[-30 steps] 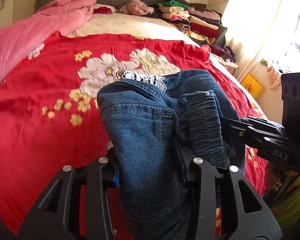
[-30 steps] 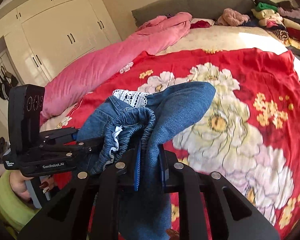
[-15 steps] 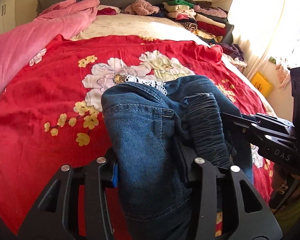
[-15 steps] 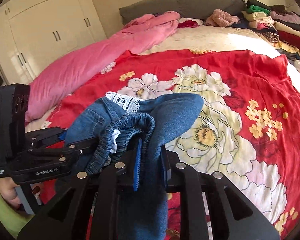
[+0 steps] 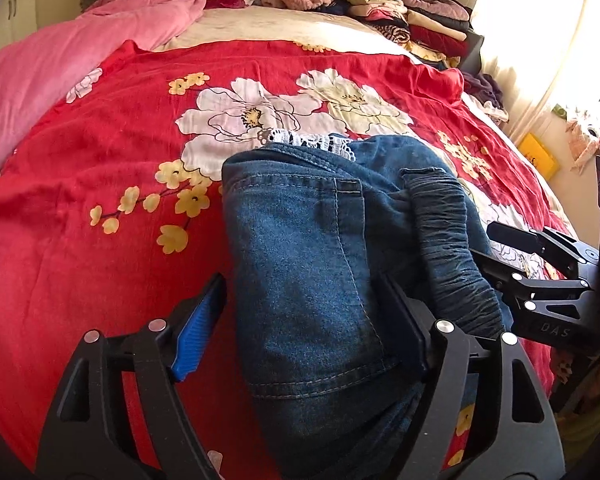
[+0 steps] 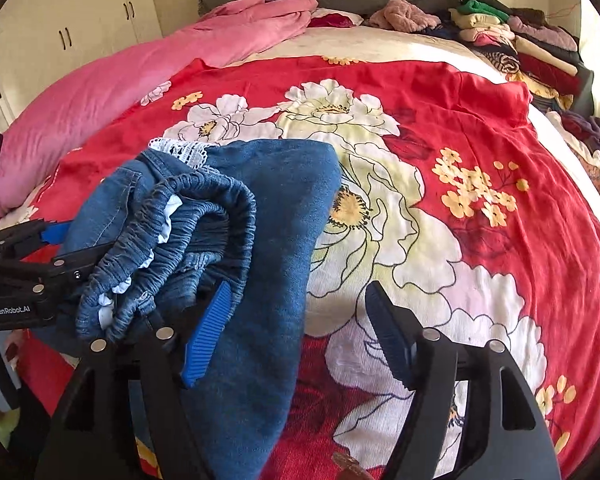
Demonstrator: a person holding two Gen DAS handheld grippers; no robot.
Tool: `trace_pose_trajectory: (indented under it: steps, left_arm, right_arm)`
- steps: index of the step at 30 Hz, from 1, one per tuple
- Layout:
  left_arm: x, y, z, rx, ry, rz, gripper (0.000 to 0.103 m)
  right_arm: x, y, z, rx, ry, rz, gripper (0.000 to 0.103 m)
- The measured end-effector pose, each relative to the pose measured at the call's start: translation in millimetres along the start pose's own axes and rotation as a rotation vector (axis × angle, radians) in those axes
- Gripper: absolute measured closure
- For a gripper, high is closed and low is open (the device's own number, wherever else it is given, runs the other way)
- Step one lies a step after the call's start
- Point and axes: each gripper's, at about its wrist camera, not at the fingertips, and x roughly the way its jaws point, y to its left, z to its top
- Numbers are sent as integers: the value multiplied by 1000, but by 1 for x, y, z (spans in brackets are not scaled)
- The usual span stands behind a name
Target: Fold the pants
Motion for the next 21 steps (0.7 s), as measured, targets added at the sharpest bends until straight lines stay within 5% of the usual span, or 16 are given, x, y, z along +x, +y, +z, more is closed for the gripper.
trace_pose_trajectory:
  steps: [5,8,13,21]
  left_arm:
    - [-9,-1,-2,4,-12,5,32]
    - [-17,-1,-3,3,-28,8,20]
    - [-38,-6,-6,9,-64,17,10]
    - [-73,-17,-17,29,-118,40,10]
  right_arm:
    - [-17,0,-3,2,-36,-4,18]
    - [-32,1,-4,3,-70,-2,9]
    - [-59,3,-6,2,-136,-5,5]
    - [-98,10,-14,-8,-222,-6,5]
